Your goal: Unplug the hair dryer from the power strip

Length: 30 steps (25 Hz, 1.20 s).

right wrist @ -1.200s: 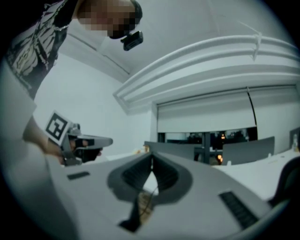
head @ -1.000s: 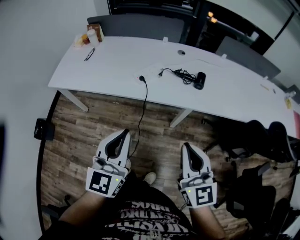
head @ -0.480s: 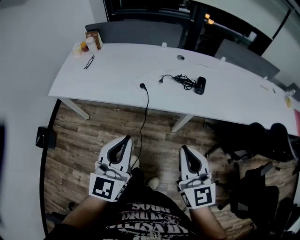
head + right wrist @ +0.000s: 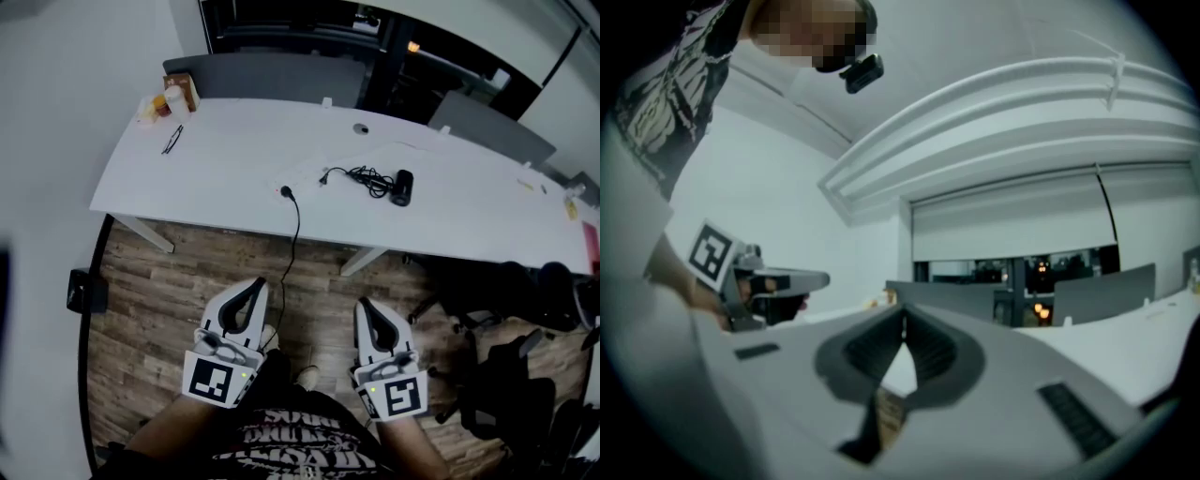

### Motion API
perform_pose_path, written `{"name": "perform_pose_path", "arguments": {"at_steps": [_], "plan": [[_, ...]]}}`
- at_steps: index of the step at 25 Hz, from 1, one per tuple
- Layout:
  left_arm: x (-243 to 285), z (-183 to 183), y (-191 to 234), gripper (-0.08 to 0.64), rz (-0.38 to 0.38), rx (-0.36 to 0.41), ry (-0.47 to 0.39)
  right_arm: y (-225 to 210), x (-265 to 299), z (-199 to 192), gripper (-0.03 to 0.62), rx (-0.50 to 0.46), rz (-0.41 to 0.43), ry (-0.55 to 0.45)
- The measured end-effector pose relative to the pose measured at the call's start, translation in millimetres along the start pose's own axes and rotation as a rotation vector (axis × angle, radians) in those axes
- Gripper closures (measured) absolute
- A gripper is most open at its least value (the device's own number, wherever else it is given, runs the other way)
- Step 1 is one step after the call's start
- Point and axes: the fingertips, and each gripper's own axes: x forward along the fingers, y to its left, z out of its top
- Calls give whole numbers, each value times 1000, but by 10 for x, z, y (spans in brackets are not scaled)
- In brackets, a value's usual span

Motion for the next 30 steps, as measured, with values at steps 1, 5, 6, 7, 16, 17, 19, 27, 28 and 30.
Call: {"name": "perform_pose_path", "arguments": {"at_steps": [1,5,6,7,16,17,19,27,28,30], "plan": [[34,-8,46,535,-3,-2,1,2,56,-4,561,0,-2,2],[179,-44,245,535,-13,-8,7,16,299,-33,561,3,-4,16],[215,-50,300,535,-13,-11,9,20,363,-41,561,3,-4,19],[248,-55,356,535,-14,-14,10,25,425,-46,561,3,-5,22],[610,-82,816,535,-48,-39,9,27,954,-45,561,-6,-33,36],[651,-82,849,535,-56,-38,9,21,1001,-48,561,-7,-38,38],[723,-83,922,535,-71,-35,6,12,1093,-57,561,-12,-48,38],[885,-138,1166,535,-96,-70,0,47,1260,-24,561,-28,-85,60],[893,-139,1168,535,-99,-74,0,42,1255,-28,561,-26,-90,70],[903,-140,1156,535,-106,-79,1,11,1245,-24,561,-30,-98,76]]}}
